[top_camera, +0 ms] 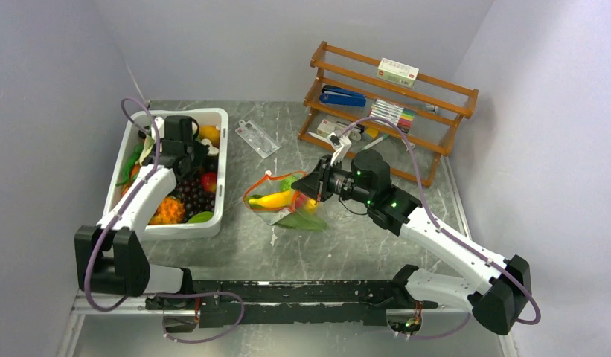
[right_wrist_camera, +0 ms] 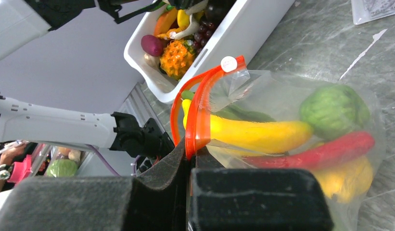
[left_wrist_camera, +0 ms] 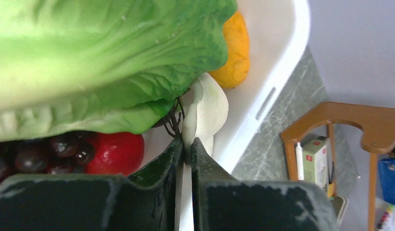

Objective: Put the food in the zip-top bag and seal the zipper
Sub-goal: Pick up the fake vegetable from the bin.

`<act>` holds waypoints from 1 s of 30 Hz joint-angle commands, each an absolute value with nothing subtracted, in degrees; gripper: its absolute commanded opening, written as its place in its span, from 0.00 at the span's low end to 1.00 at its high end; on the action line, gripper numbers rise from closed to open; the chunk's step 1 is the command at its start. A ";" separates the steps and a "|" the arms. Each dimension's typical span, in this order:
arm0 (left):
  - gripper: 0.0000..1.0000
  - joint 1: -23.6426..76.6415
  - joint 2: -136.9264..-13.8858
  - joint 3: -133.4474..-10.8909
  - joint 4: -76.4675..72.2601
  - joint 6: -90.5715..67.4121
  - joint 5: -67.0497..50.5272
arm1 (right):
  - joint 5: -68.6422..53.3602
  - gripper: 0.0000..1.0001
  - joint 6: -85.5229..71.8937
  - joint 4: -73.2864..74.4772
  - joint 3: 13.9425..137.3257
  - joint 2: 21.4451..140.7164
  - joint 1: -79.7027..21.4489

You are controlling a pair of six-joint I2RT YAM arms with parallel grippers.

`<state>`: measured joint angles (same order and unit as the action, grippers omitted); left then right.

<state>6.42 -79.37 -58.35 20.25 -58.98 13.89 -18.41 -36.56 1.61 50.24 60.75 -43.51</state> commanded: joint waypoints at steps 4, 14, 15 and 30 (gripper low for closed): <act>0.07 5.89 -68.77 -60.68 24.37 -57.82 16.01 | -18.13 0.00 -36.23 -1.48 50.93 60.30 -43.40; 0.07 5.89 -59.77 -59.71 26.49 -55.47 12.85 | -18.31 0.00 -36.69 -1.85 50.49 60.60 -43.37; 0.07 5.89 -59.24 -59.95 27.10 -55.04 12.68 | -18.05 0.00 -36.61 -1.51 50.60 60.72 -43.34; 0.07 5.89 -49.47 -59.84 24.66 -38.32 -8.88 | -17.79 0.00 -38.31 -2.45 51.00 62.65 -43.27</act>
<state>6.31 -50.94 -58.76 24.88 -44.75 0.30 -18.39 -37.54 0.95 50.24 62.76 -43.48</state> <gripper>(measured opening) 0.079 0.006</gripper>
